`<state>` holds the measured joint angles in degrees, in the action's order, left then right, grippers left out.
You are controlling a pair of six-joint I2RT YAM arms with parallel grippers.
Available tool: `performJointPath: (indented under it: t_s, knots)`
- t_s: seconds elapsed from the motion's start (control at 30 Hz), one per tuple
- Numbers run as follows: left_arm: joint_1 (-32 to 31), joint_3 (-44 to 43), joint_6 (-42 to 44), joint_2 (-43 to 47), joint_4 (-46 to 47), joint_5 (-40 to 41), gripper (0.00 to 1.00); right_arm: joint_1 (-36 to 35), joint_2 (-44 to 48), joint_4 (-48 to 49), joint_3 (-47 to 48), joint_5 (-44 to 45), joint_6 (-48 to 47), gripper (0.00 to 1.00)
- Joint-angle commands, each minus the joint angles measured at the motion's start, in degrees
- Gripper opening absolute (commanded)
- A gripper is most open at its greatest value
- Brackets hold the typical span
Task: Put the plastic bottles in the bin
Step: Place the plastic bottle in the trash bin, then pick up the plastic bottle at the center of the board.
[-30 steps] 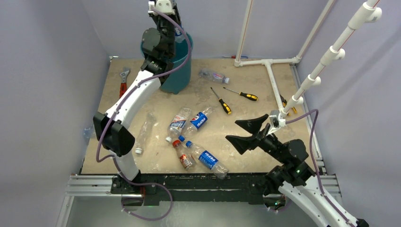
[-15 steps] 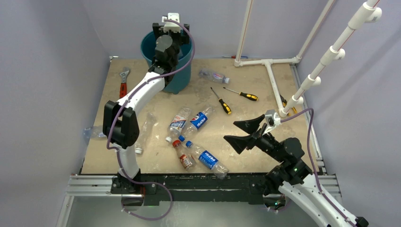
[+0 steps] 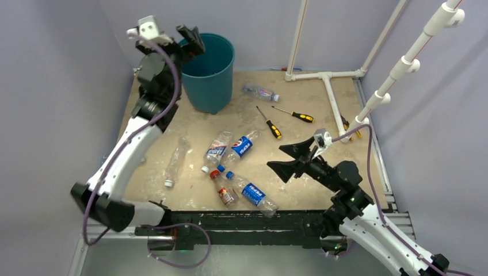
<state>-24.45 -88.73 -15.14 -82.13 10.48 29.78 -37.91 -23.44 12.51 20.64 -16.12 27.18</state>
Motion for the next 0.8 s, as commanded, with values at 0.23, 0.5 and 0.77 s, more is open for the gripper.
performJointPath:
  t_s: [0.23,0.5,0.77]
  knots:
    - [-0.3,19.4,-20.3,21.6,-29.8,-18.8,0.99,-0.1,-9.3,2.4,3.0,6.4,5.6,0.98]
    - [-0.3,36.3,-20.6,32.7,-36.4,-21.3,0.99,-0.2,-19.2,-1.0,3.3,4.7,3.2,0.94]
    - [-0.3,45.3,-23.0,35.0,-29.4,-27.9,0.99,-2.3,-24.9,-7.1,3.1,-3.3,1.2,0.94]
